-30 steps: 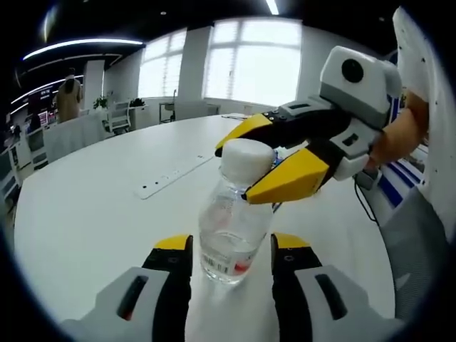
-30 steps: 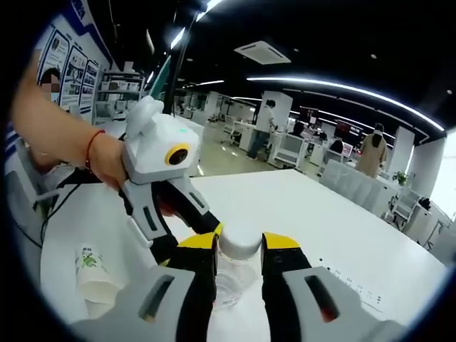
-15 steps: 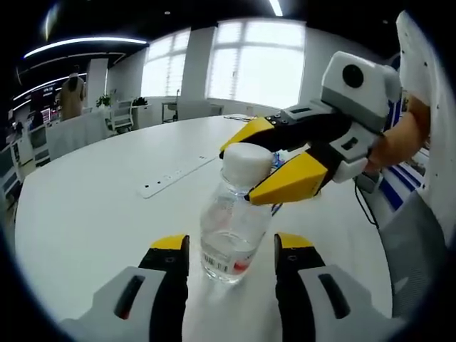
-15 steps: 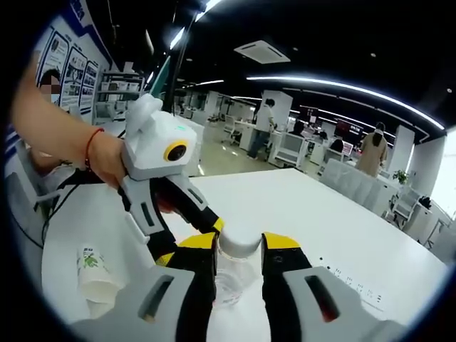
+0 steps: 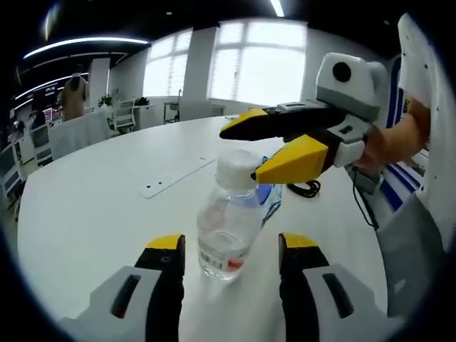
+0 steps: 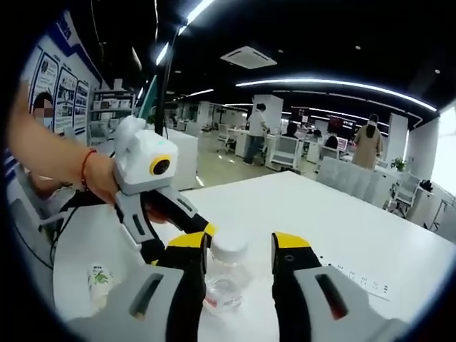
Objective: Arrange the tabletop items into an orderly group along one side of the table until the central work area is clear of visible clutter.
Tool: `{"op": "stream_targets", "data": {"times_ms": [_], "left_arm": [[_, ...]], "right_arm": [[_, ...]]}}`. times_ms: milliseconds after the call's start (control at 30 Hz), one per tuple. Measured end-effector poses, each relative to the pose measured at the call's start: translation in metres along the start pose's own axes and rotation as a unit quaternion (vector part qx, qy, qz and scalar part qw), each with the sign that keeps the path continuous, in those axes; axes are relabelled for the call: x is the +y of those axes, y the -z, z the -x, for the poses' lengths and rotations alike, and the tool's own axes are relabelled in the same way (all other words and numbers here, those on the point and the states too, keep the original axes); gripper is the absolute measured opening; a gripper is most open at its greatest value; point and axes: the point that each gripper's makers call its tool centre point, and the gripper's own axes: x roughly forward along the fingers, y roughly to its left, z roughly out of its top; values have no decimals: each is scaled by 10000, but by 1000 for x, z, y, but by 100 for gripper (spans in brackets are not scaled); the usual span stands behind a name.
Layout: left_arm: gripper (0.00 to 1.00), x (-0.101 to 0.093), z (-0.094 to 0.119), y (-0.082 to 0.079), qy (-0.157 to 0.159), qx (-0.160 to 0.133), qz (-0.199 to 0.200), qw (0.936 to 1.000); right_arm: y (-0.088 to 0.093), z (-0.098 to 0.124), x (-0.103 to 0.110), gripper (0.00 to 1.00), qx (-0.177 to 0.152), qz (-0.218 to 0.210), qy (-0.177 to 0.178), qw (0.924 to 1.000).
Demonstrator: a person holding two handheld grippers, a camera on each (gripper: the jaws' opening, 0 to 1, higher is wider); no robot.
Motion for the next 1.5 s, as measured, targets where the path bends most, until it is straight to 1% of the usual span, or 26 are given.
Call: {"op": "stream_targets", "data": {"times_ms": [167,400,633,867,1033,1400,1500], "left_arm": [[55,-4,7,-3,-54,-16,21,10000],[58,-10,20,-9,-108,-59,22,9999],[60,-17,32,-14,-181,-100,9,9998],[62,-31,45,-17,-228,-103,6,9997],[63,-40,53,-17,-266,-111,27,9996],[67,-68,69,-15,-315,-167,131,9993],[68,-76,75,-14,-340,-192,168,9991]], "right_arm": [[-6,7,-3,40,-86,-210,20,9997],[-9,17,-2,43,-85,-373,-4,9993],[-16,30,-1,47,-154,-471,2,9988],[-21,42,4,49,-171,-550,-45,9983],[-20,51,10,50,-140,-551,-73,9984],[-15,70,23,52,-30,-606,-159,9980],[-12,75,28,52,21,-726,-232,9971]]}}
